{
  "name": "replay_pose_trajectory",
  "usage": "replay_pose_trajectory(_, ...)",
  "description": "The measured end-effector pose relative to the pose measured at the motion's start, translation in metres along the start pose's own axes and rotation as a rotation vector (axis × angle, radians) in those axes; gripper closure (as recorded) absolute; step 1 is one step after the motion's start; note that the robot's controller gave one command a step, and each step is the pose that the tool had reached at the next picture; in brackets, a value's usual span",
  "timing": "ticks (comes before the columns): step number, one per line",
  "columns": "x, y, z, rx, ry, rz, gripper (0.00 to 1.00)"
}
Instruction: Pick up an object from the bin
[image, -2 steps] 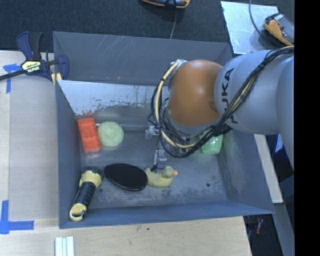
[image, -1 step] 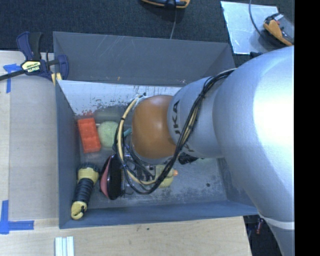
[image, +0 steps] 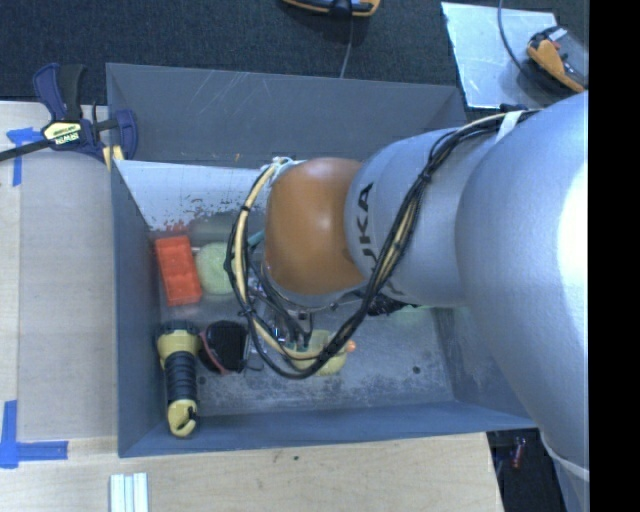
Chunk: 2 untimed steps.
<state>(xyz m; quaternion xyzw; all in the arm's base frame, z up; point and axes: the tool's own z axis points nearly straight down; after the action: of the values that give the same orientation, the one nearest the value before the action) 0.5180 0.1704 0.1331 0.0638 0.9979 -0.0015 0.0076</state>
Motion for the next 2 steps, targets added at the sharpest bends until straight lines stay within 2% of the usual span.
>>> replay_pose_trajectory(1, 0.000, -0.013, 0.057, -0.002, 0.014, -0.071, 0.00)
replay_pose_trajectory(2, -0.010, 0.017, 0.063, -0.002, -0.001, 0.068, 0.00)
